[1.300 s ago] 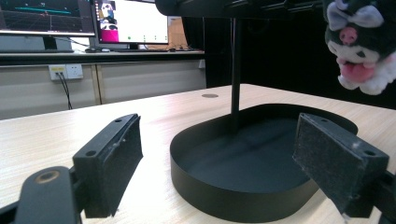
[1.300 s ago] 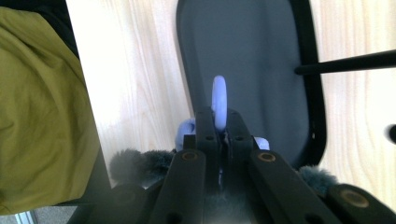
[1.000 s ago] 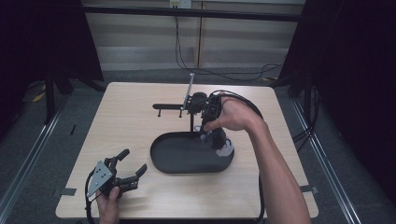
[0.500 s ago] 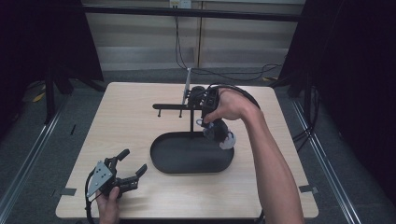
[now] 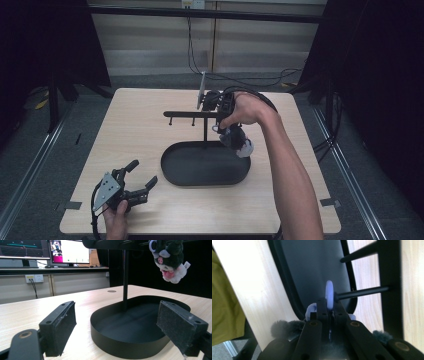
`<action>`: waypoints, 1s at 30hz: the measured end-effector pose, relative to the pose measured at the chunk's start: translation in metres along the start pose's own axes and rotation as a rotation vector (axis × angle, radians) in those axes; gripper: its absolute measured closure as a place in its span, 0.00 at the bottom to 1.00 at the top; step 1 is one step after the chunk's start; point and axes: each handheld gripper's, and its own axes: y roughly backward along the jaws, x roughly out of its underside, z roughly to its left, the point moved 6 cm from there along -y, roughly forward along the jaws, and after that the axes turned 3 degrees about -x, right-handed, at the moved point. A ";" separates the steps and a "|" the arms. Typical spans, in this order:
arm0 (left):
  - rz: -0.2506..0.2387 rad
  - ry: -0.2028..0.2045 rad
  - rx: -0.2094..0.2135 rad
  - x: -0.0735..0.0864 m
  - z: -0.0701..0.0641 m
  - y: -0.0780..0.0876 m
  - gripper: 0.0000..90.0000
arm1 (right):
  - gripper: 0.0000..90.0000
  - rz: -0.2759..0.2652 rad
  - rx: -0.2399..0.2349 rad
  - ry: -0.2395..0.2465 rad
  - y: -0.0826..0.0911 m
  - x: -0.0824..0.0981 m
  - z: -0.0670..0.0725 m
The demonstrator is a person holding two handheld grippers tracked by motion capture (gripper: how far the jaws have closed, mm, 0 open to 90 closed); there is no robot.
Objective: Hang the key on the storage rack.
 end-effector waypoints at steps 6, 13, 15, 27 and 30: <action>0.005 -0.007 0.002 0.000 0.000 0.000 0.17 | 0.97 -0.022 -0.012 -0.004 0.003 -0.001 -0.002; 0.005 -0.007 0.002 0.000 0.000 0.000 0.17 | 0.97 -0.021 -0.003 -0.020 0.004 0.004 -0.009; 0.004 -0.007 0.002 0.000 0.000 0.000 0.17 | 0.97 -0.027 -0.012 -0.032 0.004 0.005 -0.012; 0.005 -0.007 0.004 0.000 0.000 0.001 0.17 | 0.97 -0.065 -0.033 -0.040 -0.002 0.002 -0.023; 0.003 -0.007 0.003 0.000 0.000 0.000 0.17 | 0.97 -0.062 -0.030 -0.039 -0.002 0.002 -0.024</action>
